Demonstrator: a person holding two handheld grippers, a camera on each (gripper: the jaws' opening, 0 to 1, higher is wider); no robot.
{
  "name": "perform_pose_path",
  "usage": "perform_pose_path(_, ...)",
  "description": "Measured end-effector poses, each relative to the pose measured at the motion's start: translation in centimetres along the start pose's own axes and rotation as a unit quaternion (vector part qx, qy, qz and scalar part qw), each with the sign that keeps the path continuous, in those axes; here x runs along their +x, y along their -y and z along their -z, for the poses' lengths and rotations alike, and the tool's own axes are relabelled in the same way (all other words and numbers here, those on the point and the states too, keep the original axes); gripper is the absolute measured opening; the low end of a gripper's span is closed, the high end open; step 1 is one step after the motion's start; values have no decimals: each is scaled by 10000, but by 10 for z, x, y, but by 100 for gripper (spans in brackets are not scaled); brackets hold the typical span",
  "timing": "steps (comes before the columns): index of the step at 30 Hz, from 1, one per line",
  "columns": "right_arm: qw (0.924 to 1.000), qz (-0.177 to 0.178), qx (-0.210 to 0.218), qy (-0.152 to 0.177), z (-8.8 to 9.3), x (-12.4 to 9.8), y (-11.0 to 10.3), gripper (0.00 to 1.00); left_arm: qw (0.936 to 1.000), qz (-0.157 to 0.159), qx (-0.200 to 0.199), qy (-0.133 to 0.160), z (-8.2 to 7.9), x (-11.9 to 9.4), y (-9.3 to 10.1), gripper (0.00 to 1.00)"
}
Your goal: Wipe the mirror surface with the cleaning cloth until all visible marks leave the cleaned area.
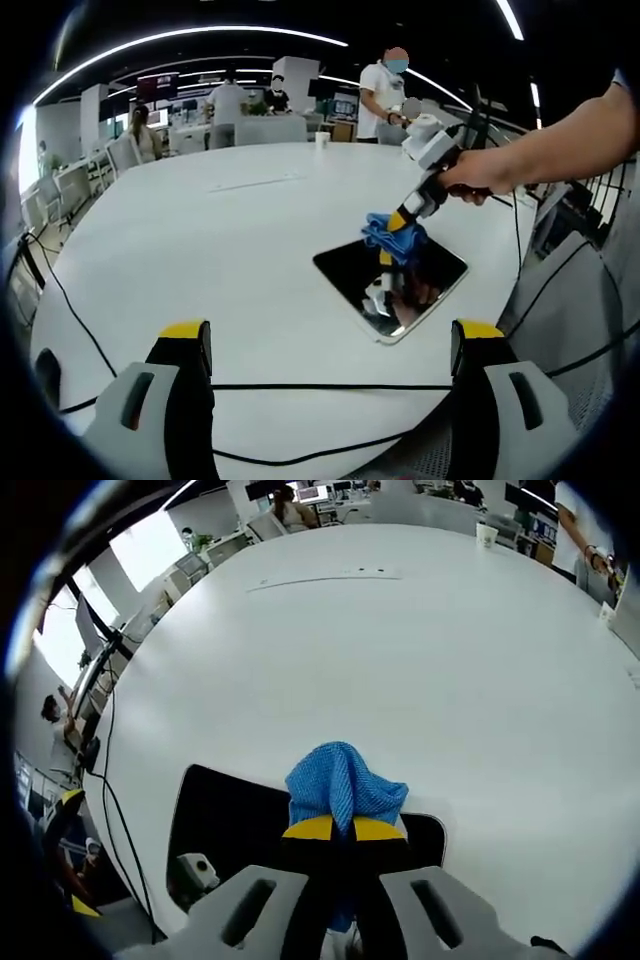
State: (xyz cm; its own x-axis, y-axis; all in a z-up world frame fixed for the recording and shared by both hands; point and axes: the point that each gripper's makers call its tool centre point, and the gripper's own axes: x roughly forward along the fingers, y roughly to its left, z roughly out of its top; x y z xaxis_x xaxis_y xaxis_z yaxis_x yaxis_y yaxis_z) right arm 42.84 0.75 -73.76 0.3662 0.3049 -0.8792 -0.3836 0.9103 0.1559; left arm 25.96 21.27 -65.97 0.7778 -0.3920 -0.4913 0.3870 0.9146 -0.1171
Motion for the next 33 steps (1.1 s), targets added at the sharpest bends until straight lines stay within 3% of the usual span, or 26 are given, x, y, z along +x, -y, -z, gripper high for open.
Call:
perform_pose_path(15,9999,41,53,75,5,-3,0,0,9999,-85,-46,45,-3,-2,-1,99)
perform_pose_path(33,9994,87,333,79,33,-16,-1,0,9998,-31,130,111,-11,-3,1,99)
